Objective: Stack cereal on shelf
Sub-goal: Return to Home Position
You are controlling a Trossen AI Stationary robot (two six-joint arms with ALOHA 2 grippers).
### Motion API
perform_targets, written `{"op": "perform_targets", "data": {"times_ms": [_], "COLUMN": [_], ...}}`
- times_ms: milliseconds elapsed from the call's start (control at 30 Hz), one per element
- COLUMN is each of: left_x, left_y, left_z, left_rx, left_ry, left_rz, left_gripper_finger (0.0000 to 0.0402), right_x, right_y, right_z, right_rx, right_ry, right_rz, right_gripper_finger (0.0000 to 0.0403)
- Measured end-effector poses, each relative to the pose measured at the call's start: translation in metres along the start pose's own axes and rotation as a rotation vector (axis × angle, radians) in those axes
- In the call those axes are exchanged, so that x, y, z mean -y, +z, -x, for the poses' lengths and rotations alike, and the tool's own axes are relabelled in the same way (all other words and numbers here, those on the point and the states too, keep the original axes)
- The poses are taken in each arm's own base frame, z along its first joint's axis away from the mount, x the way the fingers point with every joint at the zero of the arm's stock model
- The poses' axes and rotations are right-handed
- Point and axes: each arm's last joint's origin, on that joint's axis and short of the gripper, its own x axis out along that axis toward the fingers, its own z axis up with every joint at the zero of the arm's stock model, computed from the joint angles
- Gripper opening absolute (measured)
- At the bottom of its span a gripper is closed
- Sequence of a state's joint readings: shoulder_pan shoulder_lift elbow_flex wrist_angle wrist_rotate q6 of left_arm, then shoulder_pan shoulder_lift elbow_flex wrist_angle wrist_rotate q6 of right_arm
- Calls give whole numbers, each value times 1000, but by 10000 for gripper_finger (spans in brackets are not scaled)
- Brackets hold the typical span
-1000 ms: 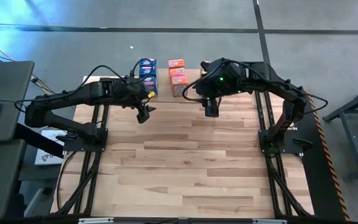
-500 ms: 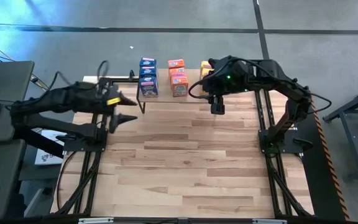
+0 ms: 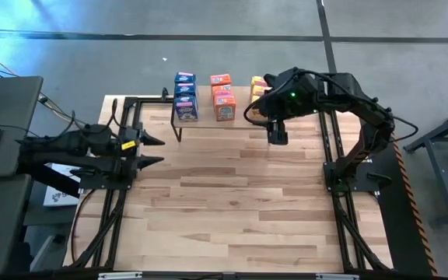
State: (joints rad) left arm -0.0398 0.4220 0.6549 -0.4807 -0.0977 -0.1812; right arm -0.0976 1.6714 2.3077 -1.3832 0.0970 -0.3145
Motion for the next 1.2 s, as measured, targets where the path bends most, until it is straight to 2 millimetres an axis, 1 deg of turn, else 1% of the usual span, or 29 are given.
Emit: {"op": "perform_targets", "data": {"times_ms": [200, 300, 433, 633, 733, 967, 1067, 1133, 1200], "left_x": [-3, -4, -6, -10, -12, -15, -15, -16, -16], "left_y": [-30, -41, -52, -70, -81, -104, -110, -114, -118], "left_z": [-3, -2, 0, 0, -3, -13, -18, -21, -24], "left_rx": [54, 68, 86, 121, 126, 184, 195, 214, 222], "left_ry": [-34, -44, -50, -54, -53, -63, -63, -61, -51], "left_rz": [-7, -7, -15, -55, -54, -49, -48, -46, -43], "left_gripper_finger": [269, 269, 269, 269, 269, 269, 269, 269, 269], "right_x": [3, 7, 12, 10, 7, -8, -12, -15, -20], "right_y": [-3, -7, -17, -34, -45, -69, -77, -85, -95], "right_z": [5, 14, 36, 83, 104, 147, 161, 165, 163], "right_rx": [-11, -3, -8, 69, 82, 121, 154, 165, 174], "right_ry": [-27, -50, -129, -180, -242, -299, -357, -383, -394], "right_rz": [-8, -41, -100, -173, -221, -291, -315, -316, -321], "right_gripper_finger": [211, 211, 211, 211, 211, 211, 211, 211, 211]}}
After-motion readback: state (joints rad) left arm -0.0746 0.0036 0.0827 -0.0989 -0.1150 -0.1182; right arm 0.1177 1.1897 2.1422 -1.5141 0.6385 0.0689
